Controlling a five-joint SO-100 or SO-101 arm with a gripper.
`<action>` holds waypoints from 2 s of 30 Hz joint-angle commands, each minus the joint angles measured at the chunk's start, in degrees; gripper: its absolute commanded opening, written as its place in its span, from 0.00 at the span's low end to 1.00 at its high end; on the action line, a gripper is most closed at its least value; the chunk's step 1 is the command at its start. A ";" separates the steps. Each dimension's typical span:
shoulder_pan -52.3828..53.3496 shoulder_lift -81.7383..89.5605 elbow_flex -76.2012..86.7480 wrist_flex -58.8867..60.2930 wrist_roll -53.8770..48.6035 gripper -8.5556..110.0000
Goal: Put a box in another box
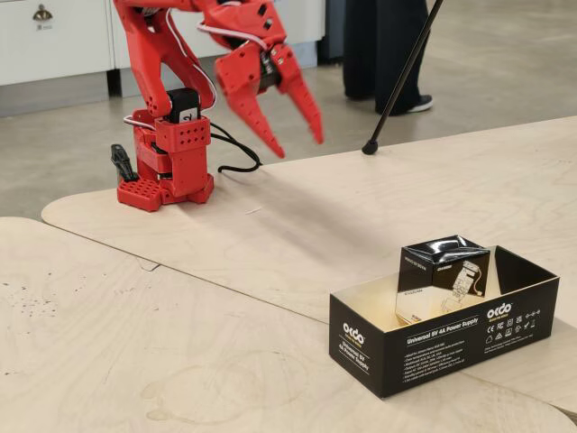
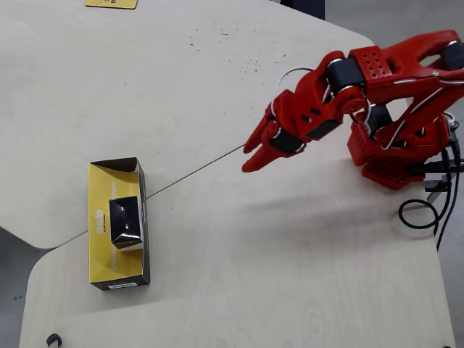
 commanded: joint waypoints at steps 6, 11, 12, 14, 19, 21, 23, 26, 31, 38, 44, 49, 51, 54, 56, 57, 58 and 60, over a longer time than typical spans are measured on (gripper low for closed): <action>1.49 22.50 24.08 -1.23 -4.31 0.07; 2.29 32.26 34.80 0.62 -9.76 0.07; 2.46 33.49 36.83 0.70 -11.16 0.07; 2.81 34.89 38.94 2.20 -13.18 0.07; 1.93 37.00 38.94 10.02 -13.54 0.07; 2.29 38.50 38.94 14.24 -14.77 0.07; 2.55 40.87 38.94 18.81 -15.03 0.07; 2.64 44.38 38.94 24.87 -18.63 0.07; 3.25 47.11 38.94 26.28 -17.49 0.07; 3.25 47.11 38.94 26.28 -17.49 0.07; 3.25 47.11 38.94 26.28 -17.49 0.07; 3.25 47.11 38.94 26.28 -17.49 0.07; 3.25 47.11 38.94 26.28 -17.49 0.07; 3.25 47.11 38.94 26.28 -17.49 0.07; 3.25 47.11 38.94 26.28 -17.49 0.07; 3.25 47.11 38.94 26.28 -17.49 0.07; 3.25 47.11 38.94 26.28 -17.49 0.07; 3.25 47.11 38.94 26.28 -17.49 0.07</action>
